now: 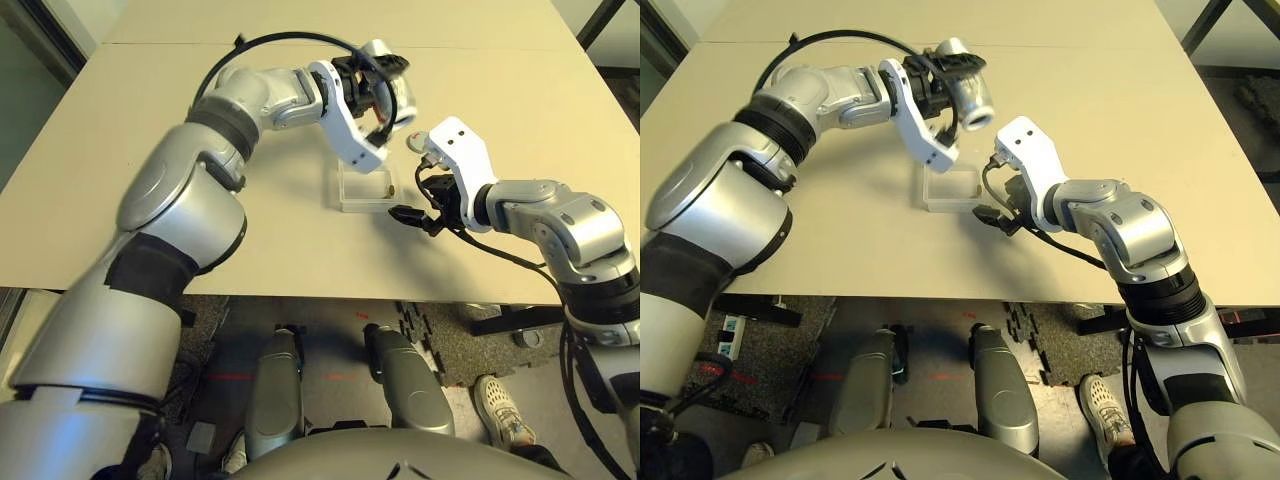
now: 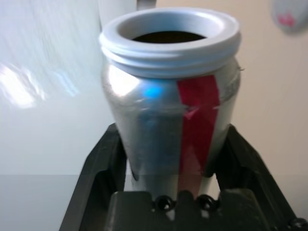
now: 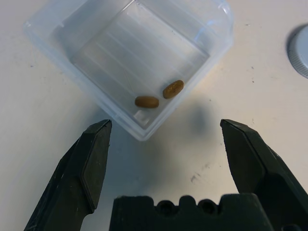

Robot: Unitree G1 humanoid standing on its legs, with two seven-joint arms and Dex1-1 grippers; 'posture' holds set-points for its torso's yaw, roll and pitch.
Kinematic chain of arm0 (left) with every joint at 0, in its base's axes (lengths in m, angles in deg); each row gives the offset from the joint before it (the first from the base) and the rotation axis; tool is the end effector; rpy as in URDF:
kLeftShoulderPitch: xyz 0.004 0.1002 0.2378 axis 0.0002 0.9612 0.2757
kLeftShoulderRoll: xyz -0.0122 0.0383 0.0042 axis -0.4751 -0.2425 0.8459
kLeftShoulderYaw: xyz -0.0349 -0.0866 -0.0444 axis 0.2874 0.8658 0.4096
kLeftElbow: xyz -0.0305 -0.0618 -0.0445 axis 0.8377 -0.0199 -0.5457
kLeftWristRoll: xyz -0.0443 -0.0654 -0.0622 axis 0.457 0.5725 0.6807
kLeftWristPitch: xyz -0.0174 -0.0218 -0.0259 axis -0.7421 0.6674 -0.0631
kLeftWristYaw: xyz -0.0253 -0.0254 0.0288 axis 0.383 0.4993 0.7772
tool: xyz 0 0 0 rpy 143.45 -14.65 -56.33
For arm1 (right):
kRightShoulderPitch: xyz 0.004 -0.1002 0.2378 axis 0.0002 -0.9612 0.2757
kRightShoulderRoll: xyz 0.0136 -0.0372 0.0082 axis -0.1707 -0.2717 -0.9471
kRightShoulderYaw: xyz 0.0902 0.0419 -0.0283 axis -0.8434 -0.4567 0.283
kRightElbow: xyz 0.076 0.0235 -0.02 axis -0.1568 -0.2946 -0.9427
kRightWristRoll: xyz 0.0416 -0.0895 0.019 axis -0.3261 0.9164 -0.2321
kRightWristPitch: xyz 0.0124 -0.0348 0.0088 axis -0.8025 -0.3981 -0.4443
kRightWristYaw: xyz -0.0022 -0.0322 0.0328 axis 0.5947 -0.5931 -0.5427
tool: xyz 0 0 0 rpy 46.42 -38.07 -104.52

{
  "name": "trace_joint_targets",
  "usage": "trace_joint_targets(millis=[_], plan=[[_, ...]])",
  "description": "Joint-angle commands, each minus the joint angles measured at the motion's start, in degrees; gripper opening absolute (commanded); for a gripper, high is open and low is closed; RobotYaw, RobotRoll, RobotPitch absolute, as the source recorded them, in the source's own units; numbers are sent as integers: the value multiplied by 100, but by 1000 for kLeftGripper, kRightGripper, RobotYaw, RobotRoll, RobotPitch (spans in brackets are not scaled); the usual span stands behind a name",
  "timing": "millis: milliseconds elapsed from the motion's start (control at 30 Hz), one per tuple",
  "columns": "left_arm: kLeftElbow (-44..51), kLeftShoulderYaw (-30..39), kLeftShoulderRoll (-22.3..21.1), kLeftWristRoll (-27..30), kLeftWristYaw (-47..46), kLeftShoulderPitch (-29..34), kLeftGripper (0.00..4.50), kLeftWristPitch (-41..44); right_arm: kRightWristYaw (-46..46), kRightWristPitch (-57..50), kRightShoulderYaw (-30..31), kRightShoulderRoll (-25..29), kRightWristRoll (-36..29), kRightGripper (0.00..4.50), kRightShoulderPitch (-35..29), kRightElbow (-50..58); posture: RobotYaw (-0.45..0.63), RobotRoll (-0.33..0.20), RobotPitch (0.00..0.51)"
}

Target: Pour the medicine from the bottle into the box.

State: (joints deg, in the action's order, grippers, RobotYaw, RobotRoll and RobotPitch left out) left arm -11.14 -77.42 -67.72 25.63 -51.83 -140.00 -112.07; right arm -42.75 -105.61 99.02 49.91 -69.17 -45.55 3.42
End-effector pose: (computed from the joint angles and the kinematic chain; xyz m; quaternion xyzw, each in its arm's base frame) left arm 0.3747 0.0979 0.2239 0.5103 -0.1664 -0.3316 0.7758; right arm 0.2640 -0.1794 0.1860 -0.1548 0.2560 0.3352 0.8934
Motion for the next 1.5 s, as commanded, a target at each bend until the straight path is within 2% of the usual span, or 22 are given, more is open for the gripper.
trace_joint_targets(millis=[33,167,267,467,567,700,900,1100,1500], plan=[[183,1097,13,1299,847,299,2746,1203,-129,4,22,136,-10,4500,15,-27,-33,0,166],[592,1761,60,1947,740,749,2746,2093,-276,-75,-80,198,-132,4500,25,23,-16,0,171],[1056,2255,81,2434,351,1386,2746,2665,-435,-278,-491,160,-460,4500,57,81,0,0,176],[1944,2397,161,2658,-72,2253,2746,3164,-203,-287,-1284,-87,-644,4500,191,-240,8,0,189],[2127,2543,211,2796,-340,2541,2746,3359,569,203,-1927,-873,-487,4500,417,-717,8,0,191],[2145,2633,255,2943,-516,2582,2746,3531,1684,1308,-2424,-1517,25,4500,612,-1445,4,0,199],[1842,2768,276,3141,-616,2467,2746,3586,2839,2622,-2729,-1946,567,4500,535,-2102,-9,0,203],[1736,2678,263,3105,-614,2423,2746,3438,2980,3074,-2780,-1985,610,4500,411,-2248,-13,0,206],[1680,2361,231,2875,-579,2551,2746,2916,3008,3198,-2866,-1812,546,4500,341,-2266,-25,0,214]])
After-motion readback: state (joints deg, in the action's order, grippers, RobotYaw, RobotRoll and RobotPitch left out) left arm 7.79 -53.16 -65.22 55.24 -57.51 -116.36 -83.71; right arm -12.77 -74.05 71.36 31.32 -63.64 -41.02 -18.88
